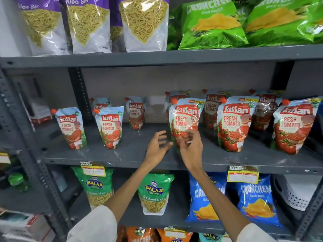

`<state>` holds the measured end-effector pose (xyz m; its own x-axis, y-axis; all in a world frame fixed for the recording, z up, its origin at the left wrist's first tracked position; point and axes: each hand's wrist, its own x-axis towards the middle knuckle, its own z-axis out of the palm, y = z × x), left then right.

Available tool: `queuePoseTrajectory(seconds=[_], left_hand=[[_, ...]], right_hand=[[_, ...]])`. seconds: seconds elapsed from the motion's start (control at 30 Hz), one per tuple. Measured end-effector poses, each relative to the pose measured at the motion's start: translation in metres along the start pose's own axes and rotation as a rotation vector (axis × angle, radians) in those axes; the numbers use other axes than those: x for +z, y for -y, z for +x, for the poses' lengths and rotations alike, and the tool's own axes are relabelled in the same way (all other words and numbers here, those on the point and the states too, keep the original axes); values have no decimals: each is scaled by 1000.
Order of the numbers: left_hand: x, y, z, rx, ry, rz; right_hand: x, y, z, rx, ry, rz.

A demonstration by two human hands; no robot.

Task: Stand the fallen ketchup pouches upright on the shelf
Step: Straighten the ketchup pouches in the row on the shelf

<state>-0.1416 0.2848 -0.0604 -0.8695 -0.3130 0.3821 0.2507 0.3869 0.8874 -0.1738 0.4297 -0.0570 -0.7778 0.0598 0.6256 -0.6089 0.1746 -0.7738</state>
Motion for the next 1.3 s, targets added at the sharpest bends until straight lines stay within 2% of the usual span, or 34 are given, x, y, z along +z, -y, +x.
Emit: queuePoseTrajectory(seconds=[0.13, 0.27, 0.47, 0.53, 0.73, 1.3], left_hand=[[-59, 7, -8, 78, -177, -17], [-131, 30, 0, 97, -376, -25], [-218, 67, 8, 85, -442, 11], [-236, 73, 14, 51, -396, 35], [-258, 83, 36, -105, -26, 19], [-182, 72, 52, -109, 88, -33]], right_hand=[[53, 25, -15, 3, 220, 94], [113, 45, -26, -5, 387, 61], [198, 67, -33, 146, 490, 84], [219, 73, -36, 180, 526, 115], [249, 76, -42, 228, 525, 56], [189, 40, -22, 250, 391, -205]])
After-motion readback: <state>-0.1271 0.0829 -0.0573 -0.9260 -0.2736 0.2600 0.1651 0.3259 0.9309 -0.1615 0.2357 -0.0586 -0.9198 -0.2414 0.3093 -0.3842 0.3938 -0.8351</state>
